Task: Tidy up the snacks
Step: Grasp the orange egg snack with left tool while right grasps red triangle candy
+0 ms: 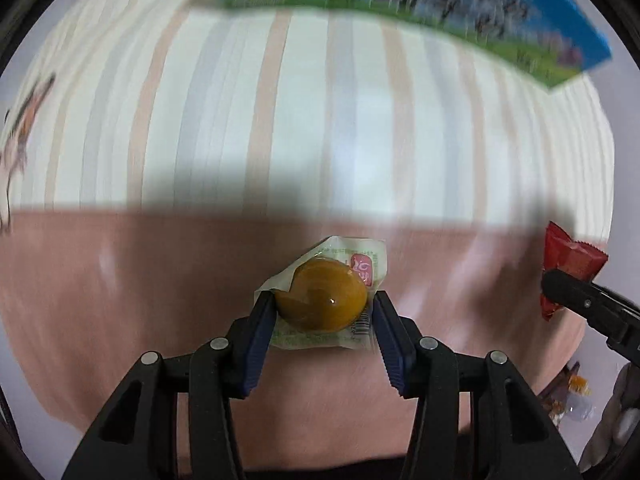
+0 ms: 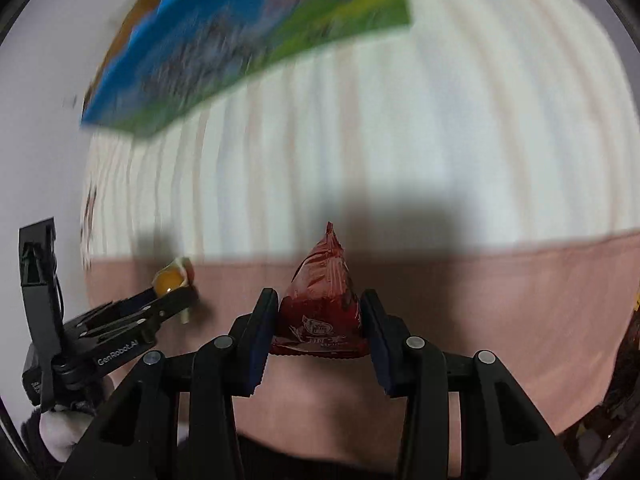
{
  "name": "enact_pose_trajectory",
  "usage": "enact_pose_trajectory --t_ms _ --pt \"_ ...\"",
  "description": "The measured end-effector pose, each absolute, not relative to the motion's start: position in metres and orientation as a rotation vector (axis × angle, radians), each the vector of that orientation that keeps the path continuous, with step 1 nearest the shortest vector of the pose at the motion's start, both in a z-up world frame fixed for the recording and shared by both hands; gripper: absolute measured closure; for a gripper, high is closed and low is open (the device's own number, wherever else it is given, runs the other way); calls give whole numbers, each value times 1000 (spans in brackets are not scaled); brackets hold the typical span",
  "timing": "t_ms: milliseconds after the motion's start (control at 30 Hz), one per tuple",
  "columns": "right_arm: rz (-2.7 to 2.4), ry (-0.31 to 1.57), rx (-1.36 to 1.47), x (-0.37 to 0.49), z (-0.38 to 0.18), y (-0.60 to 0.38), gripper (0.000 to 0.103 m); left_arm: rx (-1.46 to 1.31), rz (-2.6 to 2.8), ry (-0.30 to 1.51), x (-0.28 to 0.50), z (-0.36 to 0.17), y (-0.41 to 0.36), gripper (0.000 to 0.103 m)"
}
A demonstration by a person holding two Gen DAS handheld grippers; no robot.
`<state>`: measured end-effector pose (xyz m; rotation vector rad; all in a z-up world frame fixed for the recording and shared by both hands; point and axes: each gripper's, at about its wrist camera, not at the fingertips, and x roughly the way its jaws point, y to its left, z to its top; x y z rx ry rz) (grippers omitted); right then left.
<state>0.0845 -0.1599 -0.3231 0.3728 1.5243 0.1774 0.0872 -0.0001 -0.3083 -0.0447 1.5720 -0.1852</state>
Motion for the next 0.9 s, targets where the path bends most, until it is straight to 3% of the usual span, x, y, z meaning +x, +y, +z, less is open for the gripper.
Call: enact_pose_trajectory --t_ms 333,500,600,833,900 --pt "172 1595 317 75 -351 -122 56 -51 -148 1598 90 -333 -3 55" --pt "155 1605 324 80 -353 -122 48 -110 -164 1617 88 -336 3 36" --pt "143 1608 336 84 -354 -115 43 -115 -162 1627 91 -341 0 31" --pt "119 1615 319 94 -363 -94 41 -99 -162 1629 105 -338 -1 32" --pt "114 1614 313 93 -364 -97 41 -66 -143 1619 103 -336 -4 39"
